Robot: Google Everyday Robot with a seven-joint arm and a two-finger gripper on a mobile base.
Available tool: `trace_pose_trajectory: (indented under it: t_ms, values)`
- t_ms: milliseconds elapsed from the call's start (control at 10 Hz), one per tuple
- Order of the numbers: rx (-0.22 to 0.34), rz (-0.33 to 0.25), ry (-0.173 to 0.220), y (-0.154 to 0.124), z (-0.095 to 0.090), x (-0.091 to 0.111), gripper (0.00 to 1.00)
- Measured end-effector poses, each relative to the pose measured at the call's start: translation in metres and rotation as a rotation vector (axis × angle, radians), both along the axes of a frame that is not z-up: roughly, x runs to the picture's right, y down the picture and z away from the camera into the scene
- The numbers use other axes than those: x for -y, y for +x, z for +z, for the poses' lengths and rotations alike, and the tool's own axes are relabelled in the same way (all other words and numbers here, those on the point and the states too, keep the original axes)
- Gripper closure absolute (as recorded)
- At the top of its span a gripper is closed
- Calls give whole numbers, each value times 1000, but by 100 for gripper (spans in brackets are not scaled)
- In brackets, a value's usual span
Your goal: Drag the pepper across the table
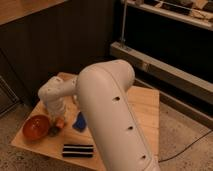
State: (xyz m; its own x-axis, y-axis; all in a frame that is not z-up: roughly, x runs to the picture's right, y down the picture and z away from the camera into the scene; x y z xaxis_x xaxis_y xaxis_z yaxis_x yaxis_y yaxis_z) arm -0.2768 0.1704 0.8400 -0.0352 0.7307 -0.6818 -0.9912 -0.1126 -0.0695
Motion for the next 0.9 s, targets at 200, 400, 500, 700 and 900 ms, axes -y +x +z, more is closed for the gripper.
trace_pose_trajectory:
  t_ms: [200, 400, 500, 700, 900]
  values:
    - [-3, 2, -3, 2, 1, 0, 43]
    - [-4, 1, -4, 4, 1, -1, 43]
    - [-4, 0, -4, 3, 1, -1, 45]
    - [0, 1, -2, 2, -1, 1, 61]
    - [3, -2, 2, 0, -2, 4, 65]
